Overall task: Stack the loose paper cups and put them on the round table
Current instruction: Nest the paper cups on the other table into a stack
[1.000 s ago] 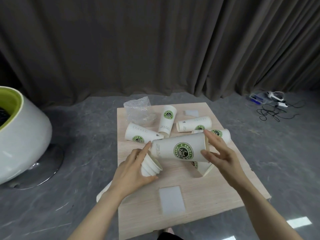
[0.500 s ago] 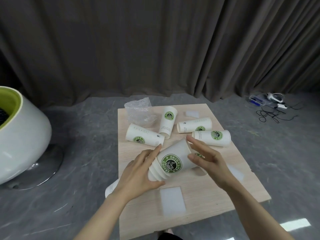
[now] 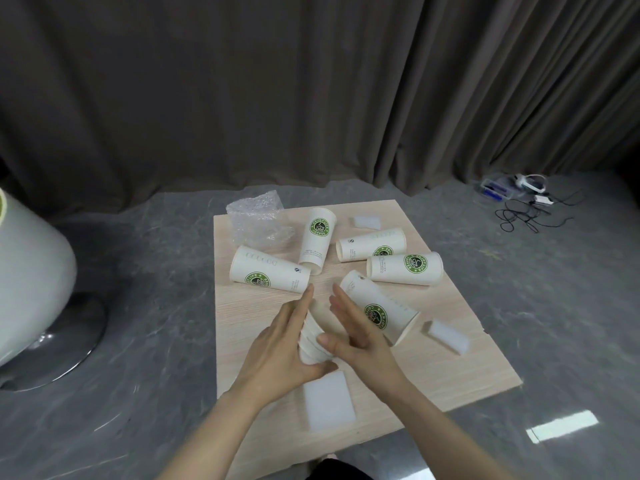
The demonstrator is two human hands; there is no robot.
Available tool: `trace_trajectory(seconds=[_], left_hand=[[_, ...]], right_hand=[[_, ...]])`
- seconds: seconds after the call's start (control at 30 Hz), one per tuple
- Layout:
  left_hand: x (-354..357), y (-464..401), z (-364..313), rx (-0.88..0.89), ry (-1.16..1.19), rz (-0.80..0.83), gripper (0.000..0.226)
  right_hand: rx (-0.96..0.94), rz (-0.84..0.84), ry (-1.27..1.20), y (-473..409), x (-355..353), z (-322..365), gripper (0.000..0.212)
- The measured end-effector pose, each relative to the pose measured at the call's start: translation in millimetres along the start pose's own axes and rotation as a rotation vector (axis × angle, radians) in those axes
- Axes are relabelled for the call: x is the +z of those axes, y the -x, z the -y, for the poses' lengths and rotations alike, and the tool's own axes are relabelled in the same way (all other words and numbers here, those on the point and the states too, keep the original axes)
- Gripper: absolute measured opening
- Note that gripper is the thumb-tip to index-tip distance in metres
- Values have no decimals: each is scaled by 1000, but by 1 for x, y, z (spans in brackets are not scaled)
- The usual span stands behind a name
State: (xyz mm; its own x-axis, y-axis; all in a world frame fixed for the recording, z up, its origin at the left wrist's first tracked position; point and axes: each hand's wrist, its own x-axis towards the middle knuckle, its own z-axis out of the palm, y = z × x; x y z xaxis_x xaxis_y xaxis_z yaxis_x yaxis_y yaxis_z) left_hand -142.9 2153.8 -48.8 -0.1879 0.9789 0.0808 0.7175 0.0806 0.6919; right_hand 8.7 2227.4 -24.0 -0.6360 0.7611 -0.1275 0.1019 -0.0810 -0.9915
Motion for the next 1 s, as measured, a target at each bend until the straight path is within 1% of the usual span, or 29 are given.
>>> trace_trajectory(seconds=[0.13,0.2,0.27,0.37,0.43,0.53,0.6,0.67,0.8,0.9,1.0], left_hand=[[10,-7,-1,-25,60,-34,114],[11,-11,-1,-23,60,-62,110],[10,-16,1,-25,61,-79,109],[10,-21,3,-47,81,-93,113],[12,-23,3,-46,74,-103,112],[15,-24,2,-63,81,-104,113],[17,-25,1,-80,86,-111,113],[18,-25,0,-93,93,-116,113],[20,-25,0,-121,100,-126,113],[21,-24,0,-137,108,-131,112],[21,-22,0,-145,111,-136,112]], right_hand=[[-24,-17,32,-5,-15,-9,75],[-89,-97,181,-8,-33,-17,71],[-135,-213,351,-9,-57,-30,68],[-152,-348,629,-13,-95,-54,73],[-129,-350,768,-17,-114,-70,77],[-53,-269,872,-24,-130,-86,82],[-51,-217,960,-27,-134,-96,84],[-74,-214,1042,-30,-134,-104,85],[-154,-247,1117,-28,-135,-112,92],[-229,-268,1153,-25,-136,-114,98],[-262,-306,1140,-25,-136,-113,101]])
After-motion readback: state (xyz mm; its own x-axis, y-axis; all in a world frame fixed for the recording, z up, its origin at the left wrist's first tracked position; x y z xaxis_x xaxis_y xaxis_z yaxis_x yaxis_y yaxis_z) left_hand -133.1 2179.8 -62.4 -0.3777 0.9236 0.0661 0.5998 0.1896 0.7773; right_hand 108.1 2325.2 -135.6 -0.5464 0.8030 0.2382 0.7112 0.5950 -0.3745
